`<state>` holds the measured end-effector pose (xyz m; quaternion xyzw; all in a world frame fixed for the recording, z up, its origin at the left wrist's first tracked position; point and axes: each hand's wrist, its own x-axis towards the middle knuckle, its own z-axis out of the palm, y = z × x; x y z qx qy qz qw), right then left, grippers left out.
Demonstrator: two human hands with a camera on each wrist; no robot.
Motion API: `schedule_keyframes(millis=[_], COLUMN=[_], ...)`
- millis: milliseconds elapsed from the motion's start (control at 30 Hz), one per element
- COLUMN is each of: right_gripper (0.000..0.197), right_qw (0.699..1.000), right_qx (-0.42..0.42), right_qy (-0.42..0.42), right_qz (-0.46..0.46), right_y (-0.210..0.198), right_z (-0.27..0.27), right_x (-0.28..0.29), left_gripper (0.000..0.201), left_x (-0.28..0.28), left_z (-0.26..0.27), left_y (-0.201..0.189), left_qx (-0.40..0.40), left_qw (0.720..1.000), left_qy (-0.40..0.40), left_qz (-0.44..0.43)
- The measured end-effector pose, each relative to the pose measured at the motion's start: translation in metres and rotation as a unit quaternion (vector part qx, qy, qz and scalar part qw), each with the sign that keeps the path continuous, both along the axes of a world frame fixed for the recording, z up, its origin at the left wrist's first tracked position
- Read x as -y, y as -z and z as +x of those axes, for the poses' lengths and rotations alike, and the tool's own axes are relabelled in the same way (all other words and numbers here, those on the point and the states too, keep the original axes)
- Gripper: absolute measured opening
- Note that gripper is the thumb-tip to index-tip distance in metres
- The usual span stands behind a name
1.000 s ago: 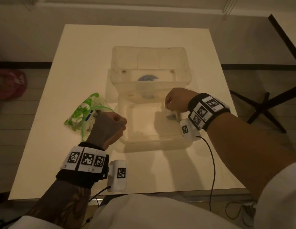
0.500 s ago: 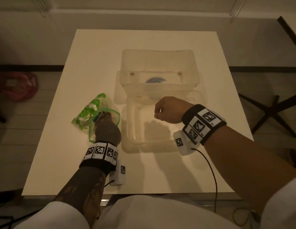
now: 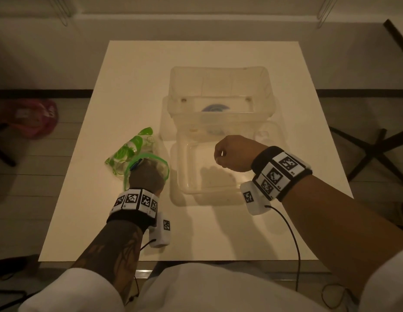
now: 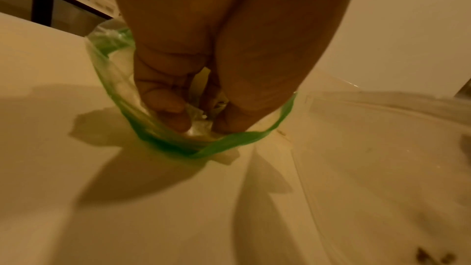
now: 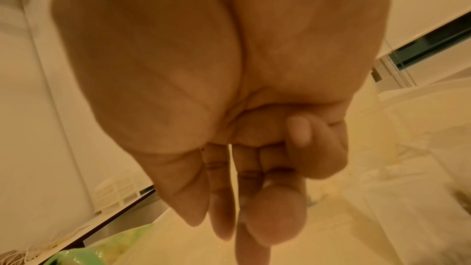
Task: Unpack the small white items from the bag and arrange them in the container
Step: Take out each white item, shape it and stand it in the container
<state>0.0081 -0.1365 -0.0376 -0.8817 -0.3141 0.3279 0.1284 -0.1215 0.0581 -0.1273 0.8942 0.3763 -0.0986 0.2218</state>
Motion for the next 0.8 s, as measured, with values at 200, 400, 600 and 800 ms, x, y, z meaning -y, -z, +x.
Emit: schedule_keyframes(millis=[200,400,600,800], right_gripper=[0.016,0.017,0.013,0.013], right_qw=[1.000,1.000,0.999,0.986], right_qx=[-0.001,0.002,0.020,0.050], right_qy=[0.006,0.002,-0.004,0.006], right_qz=[0.005,0.013,0.048,0.158], right_y=[-0.001,-0.002,-0.005,-0.015], right_z=[-0.001,-0.003,-0.007,-0.013], right_x=[0.002,0.006,0.005,0.007], left_gripper=[0.028,0.023,0.017,0.007], left_x=[0.002,-0.001,0.000,0.019], left_z=[-0.004,-0.011,-0.022,-0.032], left_y=[0.000,0.000,-0.016,-0.070], left_qx=[0.032,0.086,0.179,0.315], left_qw=[0.999,0.993,0.983,0.947], left_qy=[0.003,0.022,0.014,0.002], left_qz=[0.024,0.081,0.040,-0.060])
